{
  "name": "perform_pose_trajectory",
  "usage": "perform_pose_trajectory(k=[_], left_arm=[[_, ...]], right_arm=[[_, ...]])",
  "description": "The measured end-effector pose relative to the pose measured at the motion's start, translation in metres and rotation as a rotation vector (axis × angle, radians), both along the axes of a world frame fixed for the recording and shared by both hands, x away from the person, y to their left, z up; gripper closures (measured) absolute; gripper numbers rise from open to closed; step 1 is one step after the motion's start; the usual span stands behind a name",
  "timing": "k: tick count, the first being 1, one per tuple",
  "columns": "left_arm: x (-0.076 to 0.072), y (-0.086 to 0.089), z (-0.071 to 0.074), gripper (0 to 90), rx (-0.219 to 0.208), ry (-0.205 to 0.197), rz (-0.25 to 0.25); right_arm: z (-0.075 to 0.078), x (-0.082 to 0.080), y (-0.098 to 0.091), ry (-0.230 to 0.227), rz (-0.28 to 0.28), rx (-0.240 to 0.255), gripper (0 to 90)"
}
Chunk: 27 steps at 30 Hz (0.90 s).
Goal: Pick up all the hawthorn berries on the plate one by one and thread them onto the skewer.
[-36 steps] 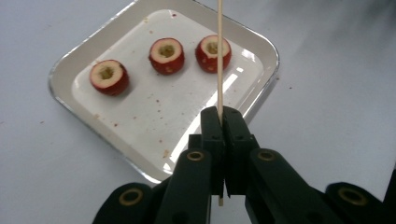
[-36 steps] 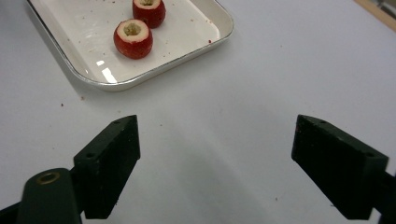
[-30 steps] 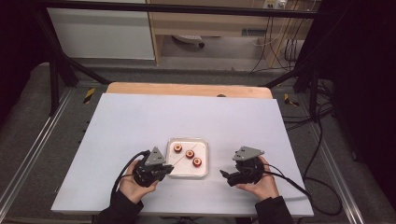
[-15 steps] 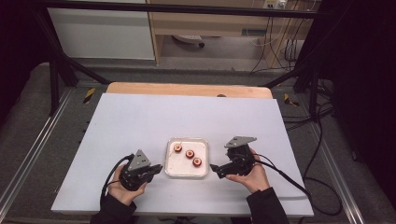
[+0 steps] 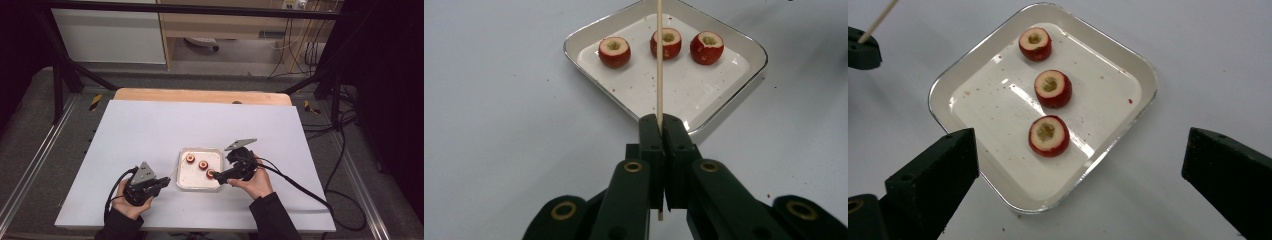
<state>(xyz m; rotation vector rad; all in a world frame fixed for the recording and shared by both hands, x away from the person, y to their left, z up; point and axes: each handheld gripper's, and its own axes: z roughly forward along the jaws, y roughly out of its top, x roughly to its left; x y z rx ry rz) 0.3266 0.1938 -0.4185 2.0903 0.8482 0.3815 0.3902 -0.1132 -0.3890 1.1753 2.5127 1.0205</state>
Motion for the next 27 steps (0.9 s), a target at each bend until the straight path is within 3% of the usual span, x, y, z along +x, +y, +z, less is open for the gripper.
perform_pose_trajectory(k=[7, 12, 14, 15, 17, 18, 20, 21, 27], left_arm=[[0.0, 0.001, 0.0, 88.4, -0.005, -0.007, 0.005], [0.0, 0.0, -0.001, 88.4, -0.005, -0.006, 0.008], [0.001, 0.001, -0.001, 88.4, -0.004, -0.004, 0.01], [0.001, 0.001, -0.002, 88.4, -0.006, -0.001, 0.01], [0.001, 0.001, -0.002, 88.4, -0.007, 0.0, 0.01], [0.001, 0.001, -0.002, 88.4, -0.005, 0.002, 0.009], [0.001, 0.0, -0.003, 88.4, -0.004, 0.003, 0.008], [0.001, 0.0, -0.003, 88.4, -0.004, 0.006, 0.008], [0.001, -0.001, -0.004, 88.4, -0.006, 0.008, 0.005]], right_arm=[[0.001, 0.006, 0.016, 0.047, -0.032, 0.008, 5.0], [-0.001, 0.011, 0.024, 0.079, -0.022, 0.013, 11.4], [-0.002, 0.013, 0.029, 0.099, -0.021, -0.002, 14.9], [-0.004, 0.014, 0.033, 0.114, -0.016, -0.006, 21.0], [-0.005, 0.015, 0.034, 0.119, -0.017, -0.007, 22.4], [-0.007, 0.016, 0.037, 0.158, -0.026, 0.0, 28.1], [-0.009, 0.017, 0.037, 0.168, -0.031, -0.003, 30.1], [-0.012, 0.019, 0.038, 0.2, -0.049, -0.018, 34.1], [-0.021, 0.024, 0.04, 0.249, -0.062, -0.069, 43.7]])
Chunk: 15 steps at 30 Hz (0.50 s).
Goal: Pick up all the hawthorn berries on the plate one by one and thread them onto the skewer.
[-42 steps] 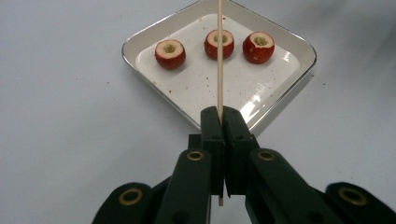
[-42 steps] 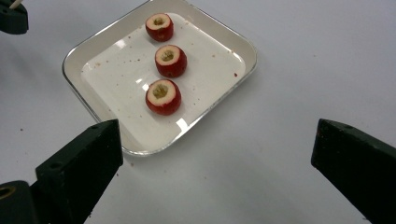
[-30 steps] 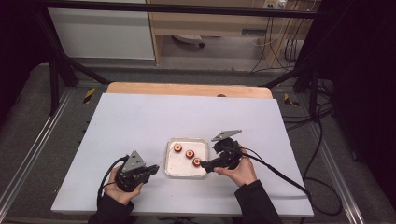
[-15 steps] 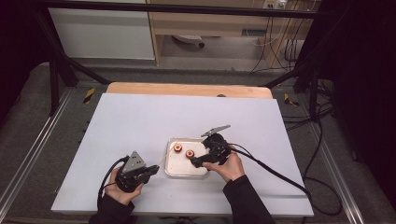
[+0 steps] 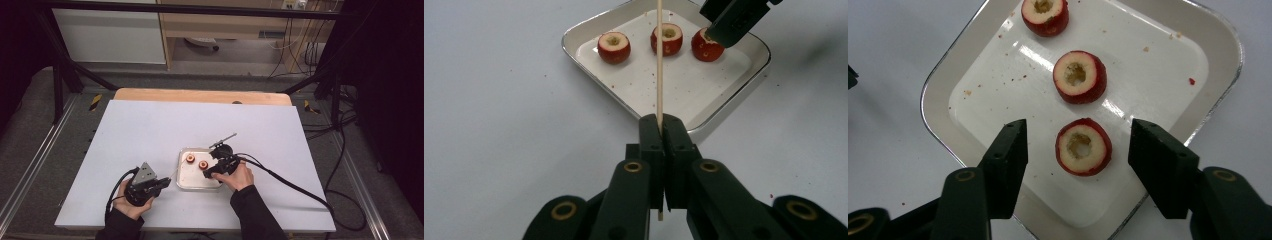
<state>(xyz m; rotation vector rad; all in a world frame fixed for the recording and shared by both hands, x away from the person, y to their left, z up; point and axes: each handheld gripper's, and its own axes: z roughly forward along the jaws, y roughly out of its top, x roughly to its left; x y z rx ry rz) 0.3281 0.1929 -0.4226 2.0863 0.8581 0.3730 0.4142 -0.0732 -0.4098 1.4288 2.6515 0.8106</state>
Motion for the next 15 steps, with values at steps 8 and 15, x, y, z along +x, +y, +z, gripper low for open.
perform_pose_trajectory(k=[8, 15], left_arm=[[0.0002, -0.0006, -0.0004, 88.4, 0.004, 0.003, -0.004], [0.0002, -0.0005, -0.0003, 88.4, 0.005, 0.002, -0.004]], right_arm=[[-0.0054, 0.0052, 0.0007, 0.04, -0.005, -0.008, 50.8], [-0.0087, 0.0098, 0.0006, 0.071, -0.015, -0.01, 55.9]])
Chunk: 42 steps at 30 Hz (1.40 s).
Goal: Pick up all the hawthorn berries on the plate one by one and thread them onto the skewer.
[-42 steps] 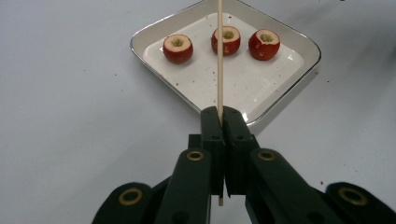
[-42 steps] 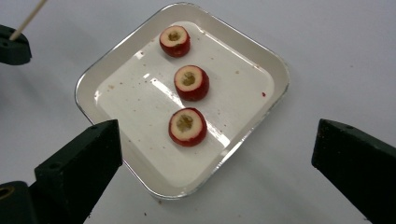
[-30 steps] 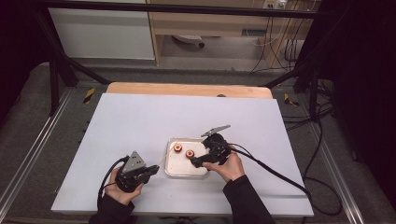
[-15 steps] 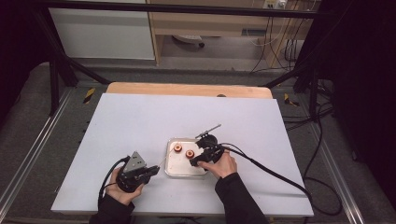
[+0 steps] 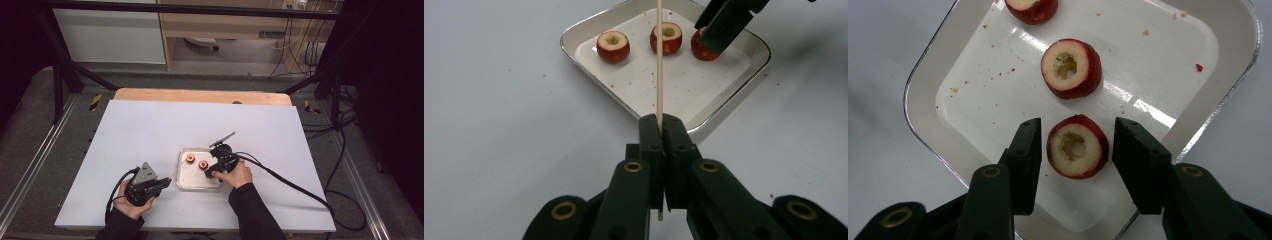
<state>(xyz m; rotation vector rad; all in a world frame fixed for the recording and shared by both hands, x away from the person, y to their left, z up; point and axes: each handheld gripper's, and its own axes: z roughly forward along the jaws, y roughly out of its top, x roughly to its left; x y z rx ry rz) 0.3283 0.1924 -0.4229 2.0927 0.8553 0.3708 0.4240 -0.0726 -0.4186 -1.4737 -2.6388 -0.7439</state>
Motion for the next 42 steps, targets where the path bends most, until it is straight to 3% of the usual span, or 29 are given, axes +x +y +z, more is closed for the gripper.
perform_pose_trajectory(k=[9, 16, 20, 21, 23, 24, 25, 28, 29, 31, 32, 33, 34, 35, 37, 38, 42], left_arm=[[0.0, -0.001, 0.0, 88.4, 0.005, -0.004, -0.004], [-0.002, 0.0, 0.001, 88.4, -0.005, -0.012, 0.005], [-0.003, -0.001, 0.002, 88.4, -0.01, -0.017, 0.006], [-0.003, -0.002, 0.002, 88.4, -0.011, -0.021, 0.009], [-0.003, -0.002, 0.002, 88.4, -0.014, -0.023, 0.013], [-0.003, -0.002, 0.002, 88.4, -0.016, -0.022, 0.015], [-0.003, -0.002, 0.002, 88.4, -0.019, -0.021, 0.017], [-0.003, -0.002, 0.001, 88.4, -0.033, -0.013, 0.022], [-0.004, -0.003, 0.001, 88.3, -0.037, -0.013, 0.026], [-0.004, -0.003, 0.001, 88.3, -0.044, -0.014, 0.032], [-0.004, -0.003, 0.001, 88.3, -0.049, -0.014, 0.035], [-0.004, -0.004, 0.001, 88.3, -0.056, -0.015, 0.041], [-0.004, -0.004, 0.001, 88.3, -0.056, -0.015, 0.041], [-0.004, -0.004, 0.001, 88.3, -0.063, -0.013, 0.043], [-0.005, -0.005, 0.0, 88.3, -0.07, -0.012, 0.047], [-0.005, -0.005, 0.0, 88.3, -0.075, -0.01, 0.051], [-0.006, -0.006, 0.001, 88.3, -0.095, -0.006, 0.059]], right_arm=[[-0.003, 0.002, 0.001, 0.028, -0.018, -0.001, 59.9], [0.008, -0.003, -0.003, -0.005, -0.015, 0.053, 60.2], [0.02, -0.009, -0.01, -0.062, -0.029, 0.128, 60.2], [0.025, -0.012, -0.016, -0.089, -0.039, 0.192, 60.3], [0.026, -0.013, -0.018, -0.099, -0.041, 0.209, 60.2], [0.028, -0.015, -0.023, -0.133, -0.045, 0.263, 60.3], [0.028, -0.015, -0.023, -0.133, -0.045, 0.263, 60.3], [0.027, -0.02, -0.029, -0.178, -0.064, 0.352, 60.3], [0.025, -0.022, -0.032, -0.199, -0.081, 0.417, 60.3], [0.024, -0.023, -0.033, -0.221, -0.097, 0.478, 60.3], [0.024, -0.023, -0.033, -0.221, -0.097, 0.478, 60.3], [0.022, -0.025, -0.034, -0.24, -0.121, 0.536, 60.3], [0.022, -0.025, -0.034, -0.24, -0.121, 0.536, 60.3], [0.02, -0.026, -0.033, -0.264, -0.142, 0.585, 60.3], [0.02, -0.026, -0.033, -0.274, -0.152, 0.601, 60.4], [0.019, -0.028, -0.031, -0.298, -0.176, 0.649, 60.4], [0.019, -0.029, -0.03, -0.332, -0.196, 0.698, 60.4]])
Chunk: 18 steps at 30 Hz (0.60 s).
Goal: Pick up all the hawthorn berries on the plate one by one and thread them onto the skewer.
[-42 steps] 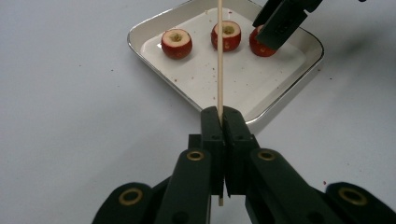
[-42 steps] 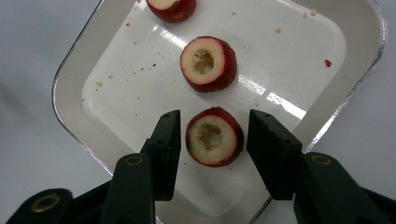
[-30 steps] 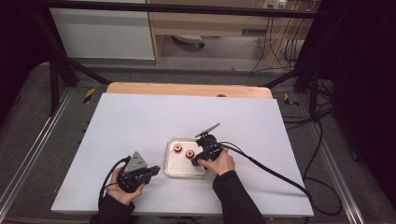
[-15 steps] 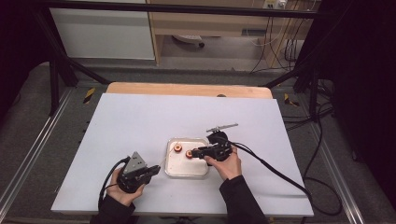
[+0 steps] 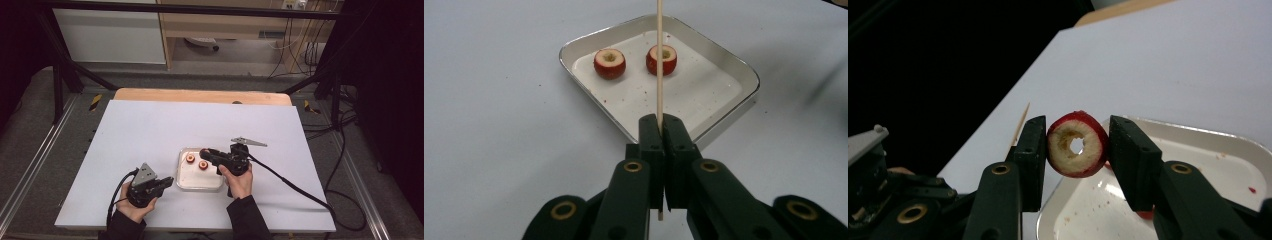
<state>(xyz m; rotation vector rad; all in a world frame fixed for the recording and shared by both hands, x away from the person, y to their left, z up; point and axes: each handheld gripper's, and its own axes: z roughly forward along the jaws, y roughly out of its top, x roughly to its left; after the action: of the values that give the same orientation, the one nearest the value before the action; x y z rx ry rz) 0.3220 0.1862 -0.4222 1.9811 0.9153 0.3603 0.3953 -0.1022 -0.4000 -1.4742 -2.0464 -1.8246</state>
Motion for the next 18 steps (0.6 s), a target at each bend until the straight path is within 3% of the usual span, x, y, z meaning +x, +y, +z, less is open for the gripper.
perform_pose_trajectory(k=[1, 4, 5, 8, 9, 12, 15, 18], left_arm=[[-0.0005, 0.0, 0.0004, 88.3, -0.006, -0.003, 0.004], [-0.0015, -0.0001, 0.0014, 88.2, -0.019, -0.004, 0.009], [-0.0019, -0.0003, 0.0018, 88.3, -0.027, -0.003, 0.011], [-0.0025, -0.0013, 0.0019, 88.2, -0.043, 0.003, 0.009], [-0.0027, -0.0021, 0.0018, 88.2, -0.049, 0.007, 0.008], [-0.0036, -0.0038, 0.002, 88.2, -0.063, 0.013, 0.002], [-0.0045, -0.005, 0.0031, 88.2, -0.084, 0.014, -0.003], [-0.005, -0.0063, 0.004, 88.2, -0.1, 0.015, -0.007]], right_arm=[[0.0006, -0.0005, 0.0014, -0.011, -0.017, 0.035, 60.4], [0.0012, -0.0007, 0.0019, -0.03, -0.038, 0.057, 60.4], [0.0018, -0.0007, 0.0019, -0.057, -0.053, 0.074, 60.4], [0.0026, -0.0012, 0.0023, -0.082, -0.073, 0.093, 60.4], [0.0027, -0.0014, 0.0029, -0.116, -0.092, 0.115, 60.4], [0.003, -0.0019, 0.0037, -0.136, -0.102, 0.138, 60.5], [0.0035, -0.0035, 0.005, -0.184, -0.131, 0.191, 60.4], [0.0033, -0.0043, 0.0058, -0.2, -0.14, 0.21, 60.4]])
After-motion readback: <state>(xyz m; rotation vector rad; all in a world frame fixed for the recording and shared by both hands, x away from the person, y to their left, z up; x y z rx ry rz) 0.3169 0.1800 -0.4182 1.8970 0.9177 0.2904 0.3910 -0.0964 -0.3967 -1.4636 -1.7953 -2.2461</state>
